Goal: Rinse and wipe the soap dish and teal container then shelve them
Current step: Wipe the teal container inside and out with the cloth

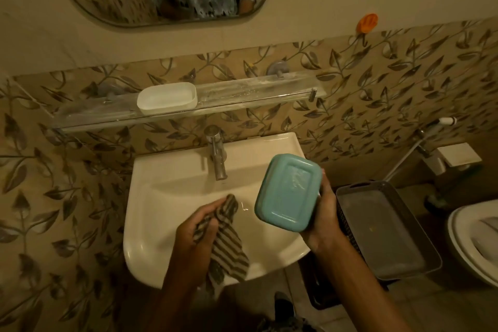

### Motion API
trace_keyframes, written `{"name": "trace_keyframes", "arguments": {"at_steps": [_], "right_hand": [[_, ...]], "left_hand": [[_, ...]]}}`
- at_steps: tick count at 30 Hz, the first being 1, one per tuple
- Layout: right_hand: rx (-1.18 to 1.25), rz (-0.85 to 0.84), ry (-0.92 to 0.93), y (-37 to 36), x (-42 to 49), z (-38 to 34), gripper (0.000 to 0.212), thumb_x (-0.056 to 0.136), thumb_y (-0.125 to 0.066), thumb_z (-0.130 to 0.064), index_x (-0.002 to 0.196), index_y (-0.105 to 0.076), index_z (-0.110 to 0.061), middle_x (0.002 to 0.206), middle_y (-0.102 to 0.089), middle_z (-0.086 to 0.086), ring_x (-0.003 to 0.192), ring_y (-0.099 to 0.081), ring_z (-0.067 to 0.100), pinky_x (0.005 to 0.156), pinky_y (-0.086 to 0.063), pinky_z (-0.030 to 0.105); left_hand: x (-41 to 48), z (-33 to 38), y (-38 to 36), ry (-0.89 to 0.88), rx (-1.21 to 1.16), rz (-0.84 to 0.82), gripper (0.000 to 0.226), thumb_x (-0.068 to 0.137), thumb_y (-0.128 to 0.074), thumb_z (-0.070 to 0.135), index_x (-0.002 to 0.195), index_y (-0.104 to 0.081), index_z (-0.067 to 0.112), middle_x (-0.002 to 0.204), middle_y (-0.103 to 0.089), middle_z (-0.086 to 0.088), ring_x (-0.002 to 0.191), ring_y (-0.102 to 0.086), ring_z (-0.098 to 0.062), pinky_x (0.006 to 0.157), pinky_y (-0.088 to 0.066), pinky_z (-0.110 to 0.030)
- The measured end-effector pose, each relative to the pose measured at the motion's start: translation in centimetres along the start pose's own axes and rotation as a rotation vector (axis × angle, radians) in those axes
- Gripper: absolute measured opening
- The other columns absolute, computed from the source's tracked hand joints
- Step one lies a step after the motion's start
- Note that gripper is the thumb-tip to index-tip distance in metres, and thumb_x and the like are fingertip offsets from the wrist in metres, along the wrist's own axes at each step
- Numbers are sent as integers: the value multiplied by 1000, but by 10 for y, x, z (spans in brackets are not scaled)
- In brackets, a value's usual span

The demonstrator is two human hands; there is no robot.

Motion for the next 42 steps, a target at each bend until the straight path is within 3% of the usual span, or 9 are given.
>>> {"name": "trace_keyframes", "arguments": {"at_steps": [4,12,15,20,22,29,34,38,42], "right_hand": [[-144,-86,-3,-8,-4,5,64,77,-48,-66,119,-67,-21,115,-71,10,104,-68,30,93,-52,52],[-344,-110,-10,-29,-4,15,44,80,-48,-66,79,-78,-34,86,-78,2,76,-74,19,68,-55,35],[-280,-98,-43,-28,0,7,49,83,-49,-64,84,-79,-26,92,-77,7,78,-75,22,63,-57,34],[-197,-27,-46,-23,-1,0,57,90,-43,-60,114,-69,-16,110,-72,15,99,-70,32,84,-55,45],[-229,-11,-35,-19,-2,2,56,91,-42,-60,114,-69,-17,108,-73,14,99,-70,32,87,-55,46],[-275,-32,-79,-17,-10,21,47,90,-45,-60,89,-76,-25,88,-78,7,74,-75,22,54,-57,31],[-146,35,-68,-16,-10,9,52,91,-45,-58,115,-68,-18,110,-72,15,98,-69,34,78,-57,47],[-115,92,-72,-9,-10,6,58,90,-45,-59,121,-64,-14,117,-69,17,106,-65,37,93,-51,52],[-153,74,-98,-8,-13,22,59,92,-40,-60,119,-65,-14,111,-70,16,100,-66,33,82,-54,44]], "left_hand": [[-1,26,0,-216,9,72,38,93,-52,13,123,-56,36,119,-65,17,107,-63,-3,83,-51,-14],[20,71,-50,-415,408,114,40,91,-51,-1,128,-57,12,127,-57,-5,118,-51,-12,101,-41,-18],[22,71,-55,-444,482,40,39,86,-54,6,125,-59,11,127,-58,-8,117,-52,-19,100,-44,-33],[-14,40,-56,-522,602,-38,49,74,-62,-9,113,-68,19,118,-64,-4,115,-53,-18,93,-39,-21],[-25,30,-54,-555,564,-28,53,69,-65,-13,112,-69,19,116,-65,-3,114,-50,-14,91,-47,-28],[25,61,-53,-449,557,137,50,75,-61,-7,119,-64,15,119,-61,-11,115,-47,-21,95,-37,-27],[-3,44,-55,-524,587,21,37,79,-60,6,114,-67,14,119,-63,-7,111,-55,-29,91,-50,-46],[-35,27,-58,-554,462,-43,32,84,-55,16,113,-67,25,117,-54,14,114,-48,-5,90,-49,-23],[-4,42,-69,-503,535,-44,60,71,-62,-9,112,-65,33,123,-58,4,119,-45,-13,100,-37,-23]]}}
Point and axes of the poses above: each hand's wrist, its own x-axis towards the middle knuckle, its own y-axis out of the back of the hand, z = x × y, the point moved 3 cm from there along x, towards the middle knuckle
